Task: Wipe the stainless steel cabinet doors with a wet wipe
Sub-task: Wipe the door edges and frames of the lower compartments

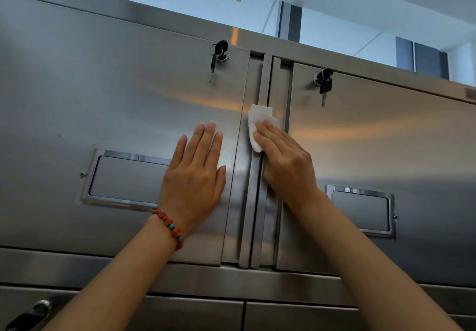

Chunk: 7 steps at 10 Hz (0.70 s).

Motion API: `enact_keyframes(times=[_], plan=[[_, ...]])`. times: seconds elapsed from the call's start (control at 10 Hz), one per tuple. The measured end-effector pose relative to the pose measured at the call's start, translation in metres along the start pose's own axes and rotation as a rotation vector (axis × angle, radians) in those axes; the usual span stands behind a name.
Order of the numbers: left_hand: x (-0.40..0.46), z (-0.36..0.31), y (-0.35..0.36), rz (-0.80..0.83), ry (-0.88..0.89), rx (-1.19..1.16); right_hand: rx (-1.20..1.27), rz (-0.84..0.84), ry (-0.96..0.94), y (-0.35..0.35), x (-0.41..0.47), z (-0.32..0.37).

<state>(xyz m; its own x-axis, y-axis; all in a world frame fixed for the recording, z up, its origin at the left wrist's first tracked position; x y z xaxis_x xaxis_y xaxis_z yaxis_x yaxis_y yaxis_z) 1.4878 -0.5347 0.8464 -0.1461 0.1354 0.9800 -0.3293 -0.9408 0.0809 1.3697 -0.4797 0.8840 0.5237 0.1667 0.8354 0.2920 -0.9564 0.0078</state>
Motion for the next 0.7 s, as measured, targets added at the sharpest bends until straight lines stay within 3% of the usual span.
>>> enact_keyframes(times=[0.7], plan=[[-0.001,-0.001,0.0,0.029,-0.006,-0.002,0.002,0.047,-0.016,-0.003,-0.06,0.038]])
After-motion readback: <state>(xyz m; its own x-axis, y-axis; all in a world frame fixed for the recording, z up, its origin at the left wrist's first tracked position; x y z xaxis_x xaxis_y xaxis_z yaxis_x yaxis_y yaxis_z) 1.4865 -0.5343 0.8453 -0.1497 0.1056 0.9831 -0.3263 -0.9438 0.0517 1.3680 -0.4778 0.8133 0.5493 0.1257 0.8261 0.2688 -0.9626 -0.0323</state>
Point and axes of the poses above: each hand's wrist, its own x-axis towards the middle knuckle, its own y-axis out of the palm, z = x × y, the point moved 7 cm from there along x, towards the middle knuckle, and after that the axes turned 10 degrees about x, right-handed, at the moved point
